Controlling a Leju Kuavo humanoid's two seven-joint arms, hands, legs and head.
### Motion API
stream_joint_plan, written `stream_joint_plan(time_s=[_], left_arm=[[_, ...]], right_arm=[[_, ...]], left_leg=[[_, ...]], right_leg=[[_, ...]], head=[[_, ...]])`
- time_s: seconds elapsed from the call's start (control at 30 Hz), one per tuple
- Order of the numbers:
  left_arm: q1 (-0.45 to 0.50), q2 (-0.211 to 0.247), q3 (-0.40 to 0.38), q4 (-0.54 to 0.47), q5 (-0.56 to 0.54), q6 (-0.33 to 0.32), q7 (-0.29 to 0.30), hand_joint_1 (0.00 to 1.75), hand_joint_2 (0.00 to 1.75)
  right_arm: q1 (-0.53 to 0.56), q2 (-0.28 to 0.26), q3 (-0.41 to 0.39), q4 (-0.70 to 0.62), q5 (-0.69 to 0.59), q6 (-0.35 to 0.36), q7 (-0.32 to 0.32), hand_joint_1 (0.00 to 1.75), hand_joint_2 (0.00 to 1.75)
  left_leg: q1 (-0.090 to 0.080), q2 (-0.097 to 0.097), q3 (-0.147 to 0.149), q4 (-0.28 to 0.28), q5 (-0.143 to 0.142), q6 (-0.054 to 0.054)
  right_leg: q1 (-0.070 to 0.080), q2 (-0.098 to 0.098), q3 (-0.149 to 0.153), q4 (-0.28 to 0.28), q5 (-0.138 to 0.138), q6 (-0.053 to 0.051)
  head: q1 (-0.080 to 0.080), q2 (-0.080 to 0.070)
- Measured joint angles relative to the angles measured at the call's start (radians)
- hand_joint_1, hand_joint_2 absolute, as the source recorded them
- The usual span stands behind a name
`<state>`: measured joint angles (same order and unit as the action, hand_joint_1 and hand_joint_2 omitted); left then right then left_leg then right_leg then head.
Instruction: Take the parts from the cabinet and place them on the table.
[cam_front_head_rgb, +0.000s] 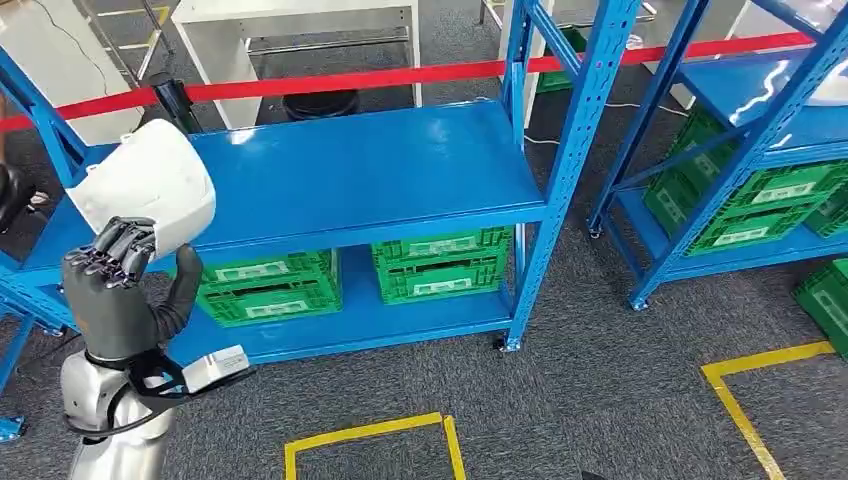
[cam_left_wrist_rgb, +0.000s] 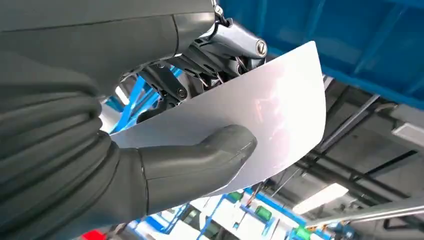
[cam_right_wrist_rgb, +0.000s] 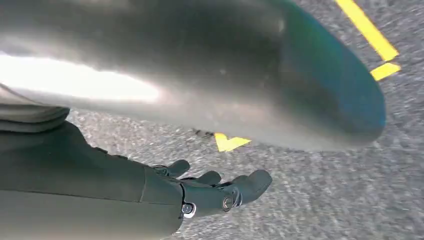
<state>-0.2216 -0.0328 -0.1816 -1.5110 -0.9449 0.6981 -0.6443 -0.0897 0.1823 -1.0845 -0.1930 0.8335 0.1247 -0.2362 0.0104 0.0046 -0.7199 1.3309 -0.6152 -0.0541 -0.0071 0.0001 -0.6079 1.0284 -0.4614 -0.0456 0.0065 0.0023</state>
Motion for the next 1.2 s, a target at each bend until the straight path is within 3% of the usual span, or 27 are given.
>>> stream_joint_plan(time_s=[0.03, 0.1, 0.13, 0.17, 0.2, 0.3, 0.33, 0.37, 0.43, 0.47, 0.5, 0.57, 0.6, 0.63, 0.67, 0.7, 0.73, 0.8, 0.83, 0.9, 0.97, 1.0, 1.03, 1.07, 1.1, 1.13, 1.2], left_arm=[[0.0, 0.0, 0.0, 0.002, 0.0, 0.0, 0.005, 1.75, 1.75], [0.0, 0.002, -0.003, 0.006, 0.003, 0.0, 0.019, 1.75, 1.75], [0.0, 0.005, -0.008, 0.006, 0.003, 0.0, 0.026, 1.75, 1.75], [0.001, 0.01, -0.01, 0.006, 0.003, 0.0, 0.032, 1.75, 1.75], [0.008, 0.015, -0.015, 0.005, 0.004, 0.0, 0.036, 1.75, 1.75], [0.016, 0.038, -0.024, 0.006, 0.019, 0.0, 0.028, 1.75, 1.75], [0.015, 0.043, -0.024, 0.007, 0.024, 0.0, 0.016, 1.75, 1.75], [0.016, 0.043, -0.024, 0.007, 0.034, 0.0, -0.003, 1.75, 1.75], [0.026, 0.044, -0.023, 0.006, 0.036, 0.0, -0.026, 1.75, 1.75], [0.033, 0.045, -0.022, 0.006, 0.029, 0.0, -0.034, 1.75, 1.75], [0.041, 0.045, -0.022, 0.006, 0.027, 0.0, -0.037, 1.75, 1.75], [0.051, 0.046, -0.022, 0.006, 0.021, 0.0, -0.04, 1.75, 1.75], [0.052, 0.047, -0.022, 0.006, 0.021, 0.0, -0.04, 1.75, 1.75], [0.052, 0.048, -0.022, 0.005, 0.021, 0.0, -0.04, 1.75, 1.75], [0.052, 0.048, -0.022, 0.003, 0.021, 0.0, -0.04, 1.75, 1.75], [0.052, 0.049, -0.021, 0.001, 0.02, 0.0, -0.039, 1.75, 1.75], [0.054, 0.049, -0.021, -0.001, 0.006, 0.0, -0.03, 1.75, 1.75], [0.064, 0.049, -0.021, -0.013, -0.017, 0.0, -0.004, 1.75, 1.75], [0.073, 0.053, -0.021, -0.025, -0.031, 0.0, 0.016, 1.75, 1.75], [0.088, 0.06, -0.021, -0.048, -0.042, 0.0, 0.046, 1.75, 1.75], [0.105, 0.071, -0.02, -0.065, -0.039, 0.0, 0.058, 1.75, 1.75], [0.114, 0.076, -0.019, -0.073, -0.037, 0.0, 0.058, 1.75, 1.75], [0.122, 0.078, -0.018, -0.081, -0.038, 0.0, 0.056, 1.75, 1.75], [0.126, 0.078, -0.018, -0.087, -0.038, 0.0, 0.056, 1.75, 1.75], [0.128, 0.078, -0.018, -0.093, -0.039, 0.0, 0.058, 1.75, 1.75], [0.128, 0.078, -0.019, -0.099, -0.042, 0.0, 0.058, 1.75, 1.75], [0.128, 0.078, -0.019, -0.11, -0.042, 0.0, 0.06, 1.75, 1.75]], right_arm=[[0.0, 0.0, 0.0, 0.0, 0.0, 0.0, 0.005, 0.0, 0.0], [0.001, 0.0, -0.001, 0.0, 0.003, 0.0, 0.02, 0.0, 0.0], [0.001, 0.001, -0.001, 0.0, 0.003, -0.001, 0.026, 0.0, 0.0], [0.002, 0.002, -0.001, 0.0, 0.003, -0.002, 0.03, 0.0, 0.0], [0.003, 0.002, -0.001, 0.0, 0.007, -0.003, 0.038, 0.0, 0.0], [0.006, 0.002, -0.002, 0.0, 0.006, -0.01, 0.08, 0.0, 0.0], [0.011, 0.002, -0.005, 0.0, -0.002, -0.015, 0.081, 0.0, 0.0], [0.013, 0.002, -0.011, 0.0, -0.01, -0.027, 0.08, 0.0, 0.0], [0.014, 0.002, -0.016, 0.0, -0.017, -0.037, 0.076, 0.0, 0.0], [0.014, 0.0, -0.021, 0.0, -0.021, -0.039, 0.071, 0.0, 0.0], [0.014, 0.0, -0.026, 0.0, -0.027, -0.039, 0.066, 0.0, 0.0], [0.015, -0.002, -0.034, 0.0, -0.034, -0.04, 0.064, 0.0, 0.0], [0.015, -0.003, -0.035, 0.0, -0.035, -0.04, 0.064, 0.0, 0.0], [0.014, -0.003, -0.036, 0.0, -0.035, -0.04, 0.063, 0.0, 0.0], [0.011, -0.008, -0.037, 0.0, -0.035, -0.04, 0.062, 0.0, 0.0], [0.009, -0.009, -0.039, 0.0, -0.035, -0.04, 0.06, 0.0, 0.0], [0.009, -0.009, -0.042, 0.0, -0.035, -0.041, 0.058, 0.0, 0.0], [0.009, -0.009, -0.049, 0.0, -0.034, -0.043, 0.065, 0.0, 0.0], [0.009, -0.008, -0.051, 0.0, -0.034, -0.045, 0.073, 0.0, 0.0], [0.008, -0.008, -0.053, 0.0, -0.034, -0.052, 0.082, 0.0, 0.0], [0.008, -0.008, -0.053, 0.0, -0.033, -0.053, 0.088, 0.0, 0.0], [0.008, -0.008, -0.054, 0.0, -0.033, -0.053, 0.089, 0.0, 0.0], [0.008, -0.008, -0.055, 0.0, -0.034, -0.053, 0.089, 0.0, 0.0], [0.007, -0.008, -0.056, 0.0, -0.036, -0.053, 0.088, 0.0, 0.0], [0.005, -0.008, -0.058, 0.0, -0.037, -0.052, 0.088, 0.0, 0.0], [0.004, -0.008, -0.06, 0.0, -0.038, -0.052, 0.087, 0.0, 0.0], [-0.001, -0.008, -0.06, 0.0, -0.039, -0.053, 0.086, 0.0, 0.0]], left_leg=[[0.0, 0.0, 0.02, -0.009, 0.024, 0.0], [0.002, 0.0, 0.121, -0.133, 0.089, 0.004], [0.002, -0.001, 0.203, -0.248, 0.093, 0.007], [0.0, -0.006, 0.245, -0.318, 0.051, 0.011], [-0.007, -0.011, 0.242, -0.312, 0.064, 0.027], [-0.01, -0.01, 0.224, -0.318, 0.077, 0.052], [-0.004, -0.003, 0.213, -0.323, 0.092, 0.064], [-0.005, -0.003, 0.198, -0.323, 0.104, 0.073], [-0.006, -0.003, 0.172, -0.322, 0.129, 0.078], [-0.008, -0.002, 0.156, -0.32, 0.141, 0.079], [-0.01, -0.001, 0.137, -0.317, 0.155, 0.079], [-0.012, 0.001, 0.104, -0.31, 0.174, 0.077], [-0.013, 0.001, 0.091, -0.306, 0.181, 0.076], [-0.014, 0.001, 0.078, -0.302, 0.189, 0.073], [-0.014, 0.002, 0.072, -0.297, 0.197, 0.07], [-0.017, 0.002, 0.067, -0.295, 0.204, 0.064], [-0.016, 0.004, 0.068, -0.3, 0.215, 0.057], [-0.012, 0.005, 0.068, -0.309, 0.235, 0.045], [-0.011, 0.002, 0.062, -0.305, 0.232, 0.039], [-0.008, -0.003, 0.037, -0.239, 0.126, 0.028], [-0.002, -0.003, 0.01, -0.096, 0.016, 0.016], [0.0, -0.003, 0.006, -0.043, 0.003, 0.012], [0.002, -0.003, 0.015, -0.014, 0.023, 0.009], [0.004, -0.003, 0.04, -0.027, 0.06, 0.007], [0.005, -0.003, 0.085, -0.075, 0.1, 0.006], [0.008, -0.003, 0.145, -0.15, 0.118, 0.005], [0.004, -0.006, 0.26, -0.314, 0.058, 0.004]], right_leg=[[0.0, 0.0, -0.012, 0.001, 0.009, 0.002], [-0.001, 0.0, -0.038, 0.005, 0.028, 0.009], [-0.002, 0.001, -0.047, 0.008, 0.037, 0.014], [0.002, 0.002, -0.053, 0.008, 0.045, 0.022], [0.001, 0.003, -0.05, 0.004, 0.052, 0.028], [0.0, 0.006, -0.051, -0.003, 0.076, 0.048], [-0.005, 0.006, -0.057, 0.005, 0.068, 0.053], [-0.004, 0.005, -0.073, 0.036, 0.009, 0.056], [-0.004, 0.004, -0.111, 0.176, -0.123, 0.061], [-0.004, 0.004, -0.125, 0.243, -0.158, 0.062], [-0.003, 0.004, -0.129, 0.299, -0.163, 0.062], [-0.001, 0.004, -0.077, 0.277, -0.102, 0.056], [0.001, 0.004, -0.032, 0.223, -0.073, 0.051], [0.005, 0.004, 0.04, 0.129, -0.057, 0.042], [0.012, 0.004, 0.107, 0.034, -0.087, 0.031], [0.014, 0.003, 0.135, -0.026, -0.106, 0.029], [0.018, 0.005, 0.127, -0.021, -0.098, 0.03], [0.019, 0.004, 0.119, -0.022, -0.084, 0.02], [0.007, -0.001, 0.108, -0.033, -0.065, 0.012], [0.005, -0.003, 0.082, -0.034, -0.043, 0.0], [0.006, -0.004, 0.051, -0.033, -0.017, 0.001], [0.005, -0.004, 0.036, -0.031, -0.006, 0.003], [0.004, -0.005, 0.02, -0.028, 0.007, 0.006], [0.002, -0.007, 0.002, -0.024, 0.018, 0.01], [0.0, -0.009, -0.017, -0.019, 0.029, 0.014], [-0.002, -0.009, -0.032, -0.014, 0.039, 0.019], [-0.001, -0.007, -0.05, -0.006, 0.054, 0.033]], head=[[0.0, 0.0], [0.0, 0.0], [0.0, 0.0], [0.0, 0.0], [0.003, 0.0], [-0.003, 0.0], [-0.004, 0.0], [-0.001, 0.0], [0.0, 0.0], [0.0, 0.0], [0.0, 0.0], [0.0, 0.0], [0.001, 0.0], [0.0, 0.0], [0.0, 0.0], [-0.001, 0.0], [0.0, 0.0], [0.005, 0.0], [0.006, 0.0], [0.0, 0.0], [0.0, 0.0], [0.0, 0.0], [0.0, 0.0], [0.0, 0.0], [0.0, 0.0], [0.0, 0.0], [-0.002, 0.0]])
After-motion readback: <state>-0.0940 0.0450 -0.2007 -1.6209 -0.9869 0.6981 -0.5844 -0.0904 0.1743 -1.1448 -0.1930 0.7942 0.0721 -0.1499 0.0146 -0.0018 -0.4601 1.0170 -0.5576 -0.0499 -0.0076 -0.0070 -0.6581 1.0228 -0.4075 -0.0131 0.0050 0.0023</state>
